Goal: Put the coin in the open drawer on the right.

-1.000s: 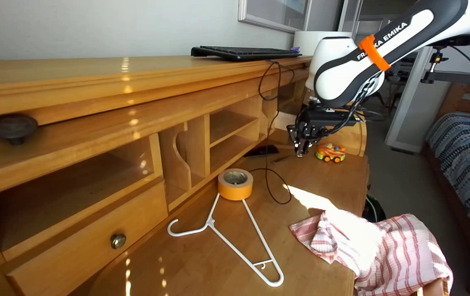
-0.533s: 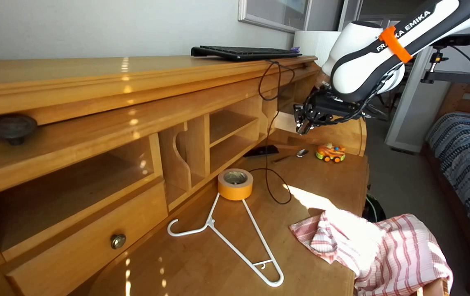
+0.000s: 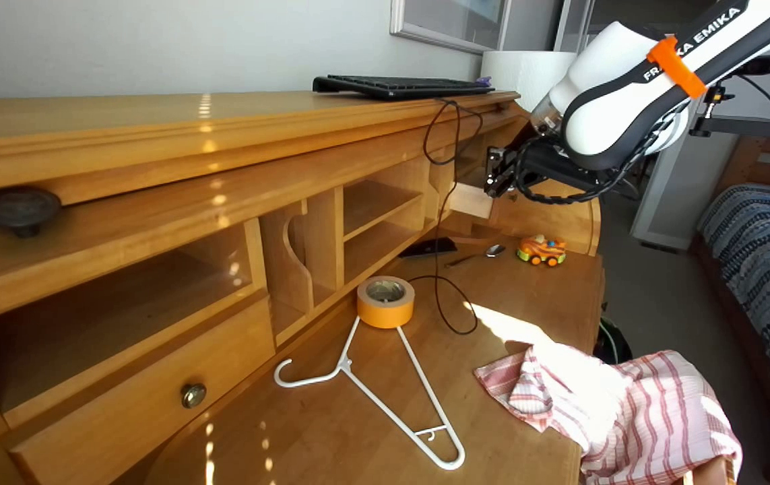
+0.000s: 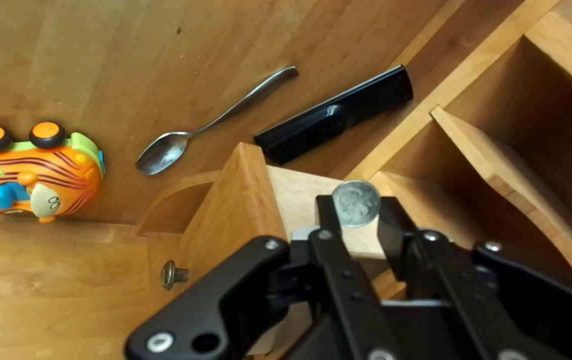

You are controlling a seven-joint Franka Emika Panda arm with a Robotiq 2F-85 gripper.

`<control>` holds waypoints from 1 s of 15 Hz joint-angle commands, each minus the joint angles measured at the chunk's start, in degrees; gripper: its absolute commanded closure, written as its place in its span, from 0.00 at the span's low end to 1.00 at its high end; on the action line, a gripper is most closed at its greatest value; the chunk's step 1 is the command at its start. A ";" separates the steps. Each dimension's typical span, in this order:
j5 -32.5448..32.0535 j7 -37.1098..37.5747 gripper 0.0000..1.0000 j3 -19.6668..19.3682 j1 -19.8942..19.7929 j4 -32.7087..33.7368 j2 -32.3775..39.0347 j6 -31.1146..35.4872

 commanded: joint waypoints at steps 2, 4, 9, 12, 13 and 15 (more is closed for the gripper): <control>-0.74 5.62 0.94 -6.54 4.86 -1.92 -0.96 4.95; -0.41 7.54 0.94 -9.95 6.93 -0.54 0.52 5.88; 0.36 10.10 0.94 -17.01 11.19 2.44 4.62 8.51; 0.97 10.74 0.94 -17.73 11.44 5.04 7.65 8.64; 1.12 10.95 0.94 -17.64 11.23 6.12 8.74 8.57; 1.40 11.45 0.94 -17.60 10.95 8.17 11.03 9.28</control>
